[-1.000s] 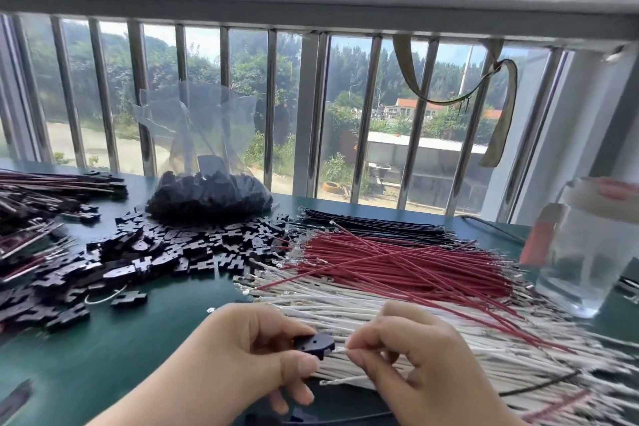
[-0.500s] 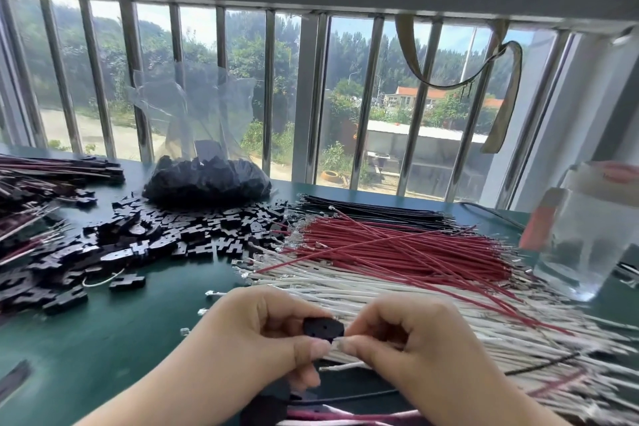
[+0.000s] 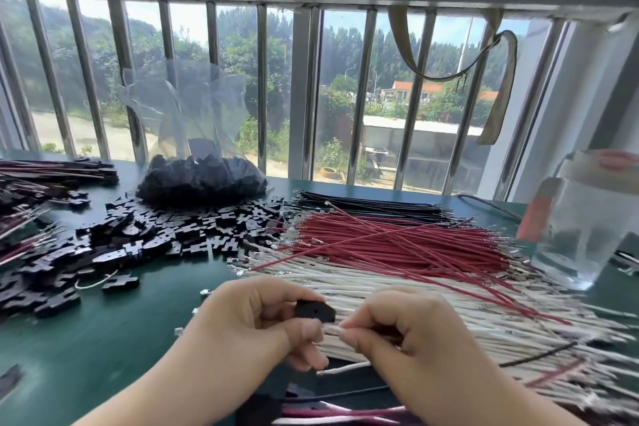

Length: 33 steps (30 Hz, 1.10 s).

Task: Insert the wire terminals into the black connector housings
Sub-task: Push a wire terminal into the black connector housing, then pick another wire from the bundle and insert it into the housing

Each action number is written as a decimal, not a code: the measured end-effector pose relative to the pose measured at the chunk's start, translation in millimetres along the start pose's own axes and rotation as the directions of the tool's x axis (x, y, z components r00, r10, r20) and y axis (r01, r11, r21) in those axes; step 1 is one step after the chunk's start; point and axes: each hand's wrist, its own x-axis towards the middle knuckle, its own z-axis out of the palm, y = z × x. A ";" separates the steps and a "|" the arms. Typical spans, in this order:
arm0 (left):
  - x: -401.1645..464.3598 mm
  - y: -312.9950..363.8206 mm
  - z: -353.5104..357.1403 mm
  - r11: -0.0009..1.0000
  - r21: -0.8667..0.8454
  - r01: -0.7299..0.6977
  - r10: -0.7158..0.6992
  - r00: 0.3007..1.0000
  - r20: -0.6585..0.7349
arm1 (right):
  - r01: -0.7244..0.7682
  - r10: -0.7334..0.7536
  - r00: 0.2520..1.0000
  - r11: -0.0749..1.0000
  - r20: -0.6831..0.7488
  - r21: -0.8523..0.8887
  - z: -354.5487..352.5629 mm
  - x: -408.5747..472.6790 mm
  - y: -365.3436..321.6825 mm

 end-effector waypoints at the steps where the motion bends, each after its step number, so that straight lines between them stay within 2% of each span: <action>1: 0.1 0.0 -1.5 1.000 -0.032 0.001 -0.001 1.000 -0.013 | -0.010 0.010 1.000 1.000 0.009 0.008 -1.8 1.6 -1.0; 3: -0.2 -1.0 -5.2 0.997 -0.077 0.020 -0.020 1.000 -0.001 | -0.043 0.041 0.996 0.999 0.076 0.021 -6.2 4.4 -0.5; 5: -1.1 -2.6 -8.3 0.995 -0.065 0.071 -0.067 0.996 0.063 | -0.103 0.088 0.971 0.993 0.223 0.057 -13.7 8.3 -3.0; 7: 0.1 -6.7 -13.8 0.993 -0.023 0.113 -0.110 0.990 0.091 | -0.196 0.155 0.897 0.979 0.414 0.057 -22.8 15.0 -2.3; 8: 2.1 -9.0 -18.4 0.993 -0.012 0.119 -0.118 0.990 0.075 | -0.216 0.180 0.874 0.976 0.452 0.028 -26.3 21.5 1.2; 9: 4.1 -11.1 -23.4 0.992 -0.007 0.124 -0.123 0.991 0.053 | -0.242 0.221 0.869 0.970 0.442 -0.009 -27.8 30.7 6.2; 11: 7.7 -12.9 -30.3 0.990 0.010 0.141 -0.141 0.989 0.039 | -0.258 0.259 0.927 0.965 0.272 -0.041 -23.0 55.5 19.2; 13: 11.5 -15.8 -33.9 0.986 0.042 0.163 -0.164 0.986 0.036 | -0.149 0.169 0.976 0.978 0.135 -0.148 -10.2 79.9 30.7; 16: 14.3 -19.3 -38.9 0.982 0.041 0.185 -0.185 0.983 -0.009 | 0.061 0.029 0.981 0.893 0.192 -0.446 12.5 104.5 42.5; 19: 14.3 -19.7 -44.1 0.975 -0.037 0.217 -0.217 0.976 -0.010 | 0.189 -0.094 0.976 0.817 0.197 -0.545 23.9 110.1 46.8; 21: 14.4 -21.5 -46.1 0.970 -0.046 0.239 -0.239 0.971 -0.004 | 0.216 -0.113 0.970 0.809 0.217 -0.547 21.8 109.7 49.9; 23: 15.4 -24.3 -46.5 0.964 -0.053 0.261 -0.262 0.965 -0.014 | 0.198 -0.098 0.970 0.849 0.223 -0.490 13.6 108.0 51.0; 24: 16.1 -24.4 -46.1 0.961 -0.062 0.268 -0.270 0.963 -0.019 | 0.173 -0.101 0.978 0.884 0.185 -0.434 7.2 105.9 49.7; 27: 16.4 -24.2 -44.2 0.947 -0.130 0.295 -0.300 0.954 -0.022 | 0.046 -0.055 0.997 0.985 -0.049 -0.164 -10.5 91.3 42.7; 28: 15.8 -24.0 -43.5 0.941 -0.146 0.305 -0.309 0.951 -0.010 | 0.030 -0.037 0.998 0.993 -0.060 -0.110 -14.0 84.7 40.1; 33: 11.9 -24.3 -45.0 0.940 -0.152 0.306 -0.304 0.952 0.037 | 0.026 -0.014 0.995 0.993 0.102 -0.119 -17.6 57.8 14.0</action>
